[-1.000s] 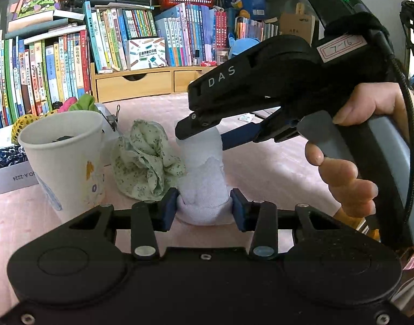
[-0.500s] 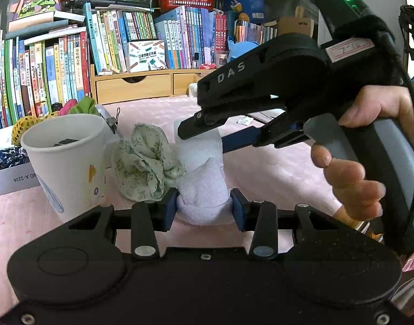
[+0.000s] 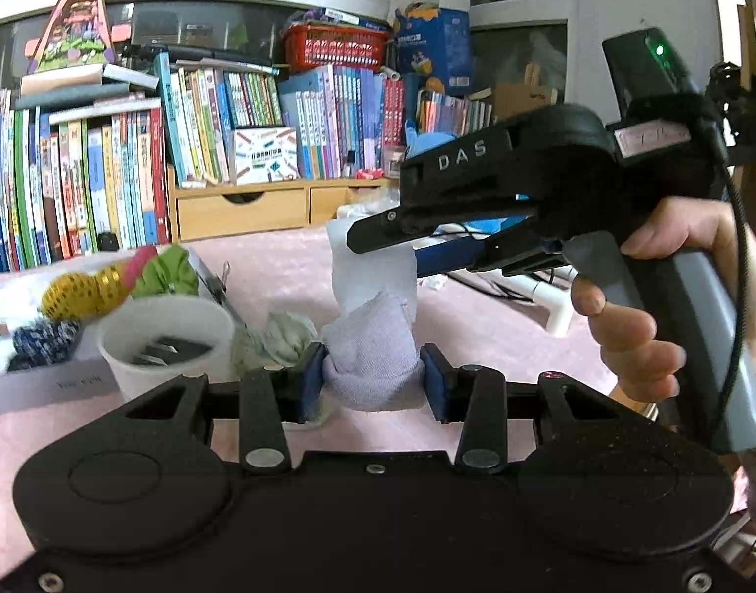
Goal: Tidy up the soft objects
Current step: 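Carry the white cloth with the left tool while the right tool carries the foam sheet to the tray, then open the left tool over the tray while the right tool releases the foam sheet, then move both open tools down toward the tissue and green-checked cloth beside the tray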
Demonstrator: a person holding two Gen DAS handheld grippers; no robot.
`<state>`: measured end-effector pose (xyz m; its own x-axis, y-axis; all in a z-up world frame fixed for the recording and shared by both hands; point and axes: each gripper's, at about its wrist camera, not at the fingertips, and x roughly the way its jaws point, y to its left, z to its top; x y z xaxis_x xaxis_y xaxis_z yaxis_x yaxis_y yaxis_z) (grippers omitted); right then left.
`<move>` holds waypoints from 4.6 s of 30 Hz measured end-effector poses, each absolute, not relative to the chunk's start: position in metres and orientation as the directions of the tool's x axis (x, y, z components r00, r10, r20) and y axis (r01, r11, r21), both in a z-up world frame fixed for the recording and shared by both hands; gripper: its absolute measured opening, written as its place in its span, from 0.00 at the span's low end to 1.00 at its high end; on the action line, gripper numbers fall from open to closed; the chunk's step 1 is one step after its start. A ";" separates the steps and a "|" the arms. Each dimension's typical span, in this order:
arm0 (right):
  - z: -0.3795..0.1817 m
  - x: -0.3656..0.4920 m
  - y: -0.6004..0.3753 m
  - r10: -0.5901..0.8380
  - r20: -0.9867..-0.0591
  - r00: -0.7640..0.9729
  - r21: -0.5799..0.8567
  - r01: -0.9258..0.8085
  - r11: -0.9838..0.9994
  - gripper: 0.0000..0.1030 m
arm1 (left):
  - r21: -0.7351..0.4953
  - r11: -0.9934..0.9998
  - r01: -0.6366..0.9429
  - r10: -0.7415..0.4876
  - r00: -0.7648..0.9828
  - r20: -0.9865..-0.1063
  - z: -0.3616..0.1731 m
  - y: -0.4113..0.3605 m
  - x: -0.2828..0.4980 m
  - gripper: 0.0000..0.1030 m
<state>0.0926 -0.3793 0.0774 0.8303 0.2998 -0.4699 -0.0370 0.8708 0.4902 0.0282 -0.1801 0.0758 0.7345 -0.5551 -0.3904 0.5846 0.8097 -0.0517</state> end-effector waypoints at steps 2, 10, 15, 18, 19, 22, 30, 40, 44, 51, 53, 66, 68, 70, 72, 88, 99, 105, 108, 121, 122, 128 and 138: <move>0.084 0.093 -0.377 0.305 -0.455 0.837 0.488 -0.052 0.871 0.46 | -0.042 0.814 0.579 -0.549 0.746 -0.377 0.087 -0.171 0.027 0.38; 0.103 0.103 -0.352 0.350 -0.416 0.839 0.480 -0.124 0.869 0.46 | -0.048 0.856 0.514 -0.497 0.796 -0.346 0.122 -0.133 0.045 0.38; 0.118 0.114 -0.329 0.377 -0.406 0.832 0.454 -0.174 0.874 0.46 | -0.038 0.891 0.452 -0.439 0.837 -0.326 0.144 -0.102 0.064 0.38; 0.125 0.122 -0.318 0.399 -0.405 0.823 0.447 -0.202 0.871 0.45 | -0.020 0.910 0.413 -0.397 0.858 -0.325 0.158 -0.080 0.079 0.38; 0.127 0.126 -0.314 0.406 -0.405 0.820 0.448 -0.209 0.869 0.45 | -0.018 0.918 0.397 -0.380 0.865 -0.328 0.162 -0.072 0.085 0.38; 0.132 0.139 -0.303 0.428 -0.411 0.805 0.452 -0.228 0.863 0.45 | -0.009 0.934 0.358 -0.338 0.875 -0.347 0.172 -0.051 0.104 0.38; 0.134 0.181 -0.265 0.463 -0.476 0.748 0.428 -0.263 0.865 0.45 | 0.001 0.961 0.278 -0.245 0.849 -0.468 0.172 -0.007 0.155 0.38; 0.119 0.233 -0.213 0.461 -0.597 0.656 0.374 -0.281 0.884 0.45 | -0.146 0.972 0.185 -0.235 0.699 -0.676 0.146 0.035 0.232 0.38; 0.103 0.255 -0.195 0.416 -0.675 0.609 0.333 -0.252 0.909 0.45 | -0.225 0.965 0.131 -0.260 0.543 -0.799 0.124 0.036 0.271 0.38; 0.091 0.278 -0.179 0.349 -0.733 0.584 0.272 -0.218 0.937 0.44 | -0.206 0.975 0.083 -0.219 0.520 -0.826 0.108 0.034 0.304 0.38; 0.088 0.283 -0.176 0.329 -0.741 0.585 0.255 -0.209 0.944 0.44 | -0.202 0.976 0.080 -0.214 0.514 -0.831 0.104 0.032 0.309 0.38; 0.075 0.302 -0.178 0.300 -0.760 0.577 0.249 -0.169 0.954 0.41 | -0.171 0.985 0.032 -0.165 0.491 -0.855 0.097 0.034 0.332 0.39; 0.075 0.302 -0.178 0.299 -0.760 0.577 0.245 -0.172 0.954 0.41 | -0.171 0.985 0.032 -0.165 0.491 -0.856 0.097 0.034 0.332 0.40; 0.076 0.302 -0.177 0.298 -0.761 0.576 0.241 -0.176 0.954 0.41 | -0.168 0.985 0.034 -0.163 0.491 -0.856 0.096 0.034 0.332 0.40; 0.076 0.302 -0.176 0.296 -0.762 0.576 0.235 -0.180 0.955 0.43 | -0.159 0.987 0.036 -0.156 0.490 -0.857 0.096 0.033 0.332 0.40; 0.084 0.290 -0.179 0.318 -0.747 0.584 0.235 -0.215 0.948 0.65 | -0.113 0.989 0.096 -0.147 0.546 -0.825 0.115 0.031 0.311 0.63; 0.108 0.236 -0.186 0.372 -0.659 0.654 0.209 -0.316 0.926 0.73 | -0.077 0.976 0.204 -0.201 0.707 -0.678 0.143 0.022 0.235 0.74; 0.116 0.193 -0.192 0.389 -0.591 0.707 0.174 -0.359 0.917 0.76 | 0.016 0.965 0.261 -0.209 0.809 -0.550 0.147 0.007 0.180 0.81; 0.118 0.176 -0.194 0.389 -0.567 0.726 0.155 -0.370 0.916 0.77 | 0.055 0.962 0.268 -0.200 0.825 -0.528 0.145 0.000 0.163 0.81; 0.131 0.160 -0.211 0.428 -0.629 0.649 0.135 -0.452 0.882 0.83 | 0.011 0.926 0.377 -0.261 0.664 -0.701 0.159 0.022 0.164 0.81; 0.131 0.160 -0.214 0.428 -0.641 0.637 0.133 -0.457 0.880 0.83 | 0.004 0.926 0.377 -0.260 0.647 -0.717 0.161 0.027 0.167 0.80; 0.135 0.186 -0.242 0.418 -0.732 0.539 0.223 -0.389 0.894 0.85 | -0.124 0.958 0.258 -0.241 0.496 -0.834 0.171 0.063 0.214 0.76; 0.108 0.229 -0.302 0.362 -0.854 0.374 0.352 -0.098 0.931 0.86 | -0.249 0.968 0.042 -0.251 0.256 -0.934 0.131 0.106 0.278 0.58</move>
<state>0.2286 -0.3019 0.1076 0.3741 0.3625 -0.8536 -0.0982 0.9308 0.3522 0.2781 0.1063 0.1307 0.2556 -0.2511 -0.9336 0.0422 0.9677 -0.2487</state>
